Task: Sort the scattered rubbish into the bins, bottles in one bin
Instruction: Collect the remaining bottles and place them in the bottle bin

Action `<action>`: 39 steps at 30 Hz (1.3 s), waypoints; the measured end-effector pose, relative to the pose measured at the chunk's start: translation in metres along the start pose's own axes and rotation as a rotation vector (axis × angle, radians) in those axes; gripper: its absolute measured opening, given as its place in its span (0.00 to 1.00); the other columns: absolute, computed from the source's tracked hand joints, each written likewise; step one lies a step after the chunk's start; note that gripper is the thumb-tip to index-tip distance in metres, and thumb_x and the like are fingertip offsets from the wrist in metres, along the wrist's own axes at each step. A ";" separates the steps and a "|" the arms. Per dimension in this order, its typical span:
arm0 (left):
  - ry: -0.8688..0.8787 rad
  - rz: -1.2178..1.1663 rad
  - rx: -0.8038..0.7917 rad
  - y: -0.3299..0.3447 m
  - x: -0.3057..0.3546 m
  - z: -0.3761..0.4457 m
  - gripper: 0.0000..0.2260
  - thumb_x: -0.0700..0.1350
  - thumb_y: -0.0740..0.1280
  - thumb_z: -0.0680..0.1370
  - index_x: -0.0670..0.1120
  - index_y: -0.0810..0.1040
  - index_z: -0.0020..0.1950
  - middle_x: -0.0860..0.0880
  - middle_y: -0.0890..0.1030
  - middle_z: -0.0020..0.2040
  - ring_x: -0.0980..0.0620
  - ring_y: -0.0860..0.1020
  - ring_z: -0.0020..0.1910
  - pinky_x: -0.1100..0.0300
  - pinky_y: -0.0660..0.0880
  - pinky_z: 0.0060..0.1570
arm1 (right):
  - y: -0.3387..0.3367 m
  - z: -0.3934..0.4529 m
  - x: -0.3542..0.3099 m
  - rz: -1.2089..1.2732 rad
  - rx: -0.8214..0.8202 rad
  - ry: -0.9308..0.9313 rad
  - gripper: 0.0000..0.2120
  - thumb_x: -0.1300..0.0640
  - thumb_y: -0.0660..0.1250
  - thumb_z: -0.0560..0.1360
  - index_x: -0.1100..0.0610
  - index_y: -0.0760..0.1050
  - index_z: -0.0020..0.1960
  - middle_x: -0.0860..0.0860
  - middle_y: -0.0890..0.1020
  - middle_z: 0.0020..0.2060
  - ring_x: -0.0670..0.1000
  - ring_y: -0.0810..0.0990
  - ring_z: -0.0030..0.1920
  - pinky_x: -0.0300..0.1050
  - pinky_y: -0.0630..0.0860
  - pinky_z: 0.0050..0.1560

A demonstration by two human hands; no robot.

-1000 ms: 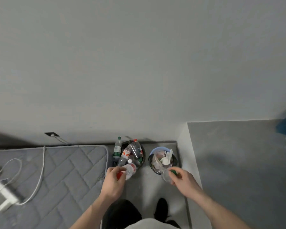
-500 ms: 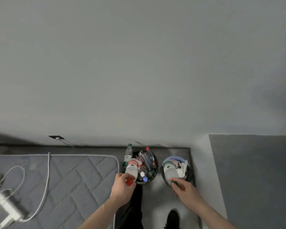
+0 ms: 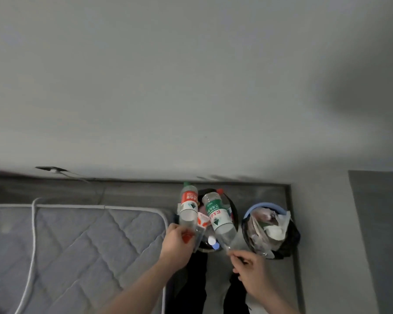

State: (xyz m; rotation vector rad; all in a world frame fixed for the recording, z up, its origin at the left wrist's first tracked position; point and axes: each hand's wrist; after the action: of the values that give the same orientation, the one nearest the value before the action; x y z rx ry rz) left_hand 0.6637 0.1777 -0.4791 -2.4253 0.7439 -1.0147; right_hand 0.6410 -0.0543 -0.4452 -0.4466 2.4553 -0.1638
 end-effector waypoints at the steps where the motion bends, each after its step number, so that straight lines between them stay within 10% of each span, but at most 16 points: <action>1: 0.013 0.000 0.003 0.008 -0.006 0.012 0.05 0.47 0.70 0.76 0.58 0.81 0.45 0.54 0.73 0.51 0.57 0.76 0.50 0.62 0.74 0.59 | 0.005 0.012 0.007 -0.007 0.011 -0.005 0.15 0.57 0.71 0.78 0.37 0.86 0.42 0.48 0.86 0.37 0.50 0.85 0.38 0.43 0.79 0.38; 5: -0.006 -0.011 0.009 0.032 -0.029 0.047 0.04 0.46 0.70 0.76 0.55 0.83 0.48 0.56 0.73 0.53 0.60 0.75 0.51 0.60 0.75 0.60 | 0.021 0.048 0.031 0.039 0.014 0.012 0.12 0.55 0.71 0.78 0.37 0.85 0.46 0.53 0.86 0.40 0.64 0.83 0.41 0.48 0.77 0.38; 10: 0.039 0.024 0.031 0.047 -0.051 0.072 0.05 0.47 0.68 0.78 0.53 0.81 0.53 0.56 0.71 0.53 0.60 0.75 0.49 0.57 0.76 0.59 | 0.028 0.070 0.045 0.098 0.049 0.004 0.16 0.61 0.71 0.78 0.40 0.86 0.44 0.50 0.87 0.39 0.51 0.83 0.38 0.46 0.75 0.39; 15: 0.106 0.113 0.035 0.045 -0.046 0.080 0.08 0.48 0.63 0.80 0.53 0.74 0.58 0.54 0.67 0.59 0.48 0.80 0.47 0.50 0.78 0.54 | 0.021 0.071 0.048 0.165 0.100 -0.029 0.12 0.62 0.71 0.77 0.45 0.87 0.46 0.59 0.85 0.40 0.66 0.78 0.37 0.51 0.74 0.38; 20: 0.050 0.263 0.014 0.050 -0.037 0.086 0.11 0.50 0.63 0.81 0.49 0.66 0.60 0.48 0.65 0.63 0.41 0.81 0.46 0.45 0.78 0.47 | 0.016 0.070 0.041 0.125 0.088 -0.006 0.15 0.62 0.71 0.78 0.42 0.87 0.44 0.51 0.87 0.38 0.52 0.85 0.41 0.53 0.81 0.44; 39: -0.047 0.280 -0.120 0.059 -0.066 0.091 0.11 0.50 0.64 0.79 0.50 0.66 0.57 0.49 0.70 0.61 0.47 0.77 0.50 0.52 0.75 0.51 | 0.031 0.075 0.069 0.174 0.076 0.060 0.15 0.61 0.71 0.77 0.41 0.87 0.44 0.56 0.86 0.40 0.62 0.84 0.44 0.52 0.81 0.44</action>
State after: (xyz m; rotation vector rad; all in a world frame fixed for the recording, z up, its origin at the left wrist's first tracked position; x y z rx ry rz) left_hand 0.6732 0.1871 -0.6052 -2.3473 1.1191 -0.8208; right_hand 0.6272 -0.0507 -0.5505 -0.1960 2.5223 -0.1991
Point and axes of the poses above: each hand's wrist, its own z-axis towards the middle knuckle, its own y-axis out of the palm, x = y × z
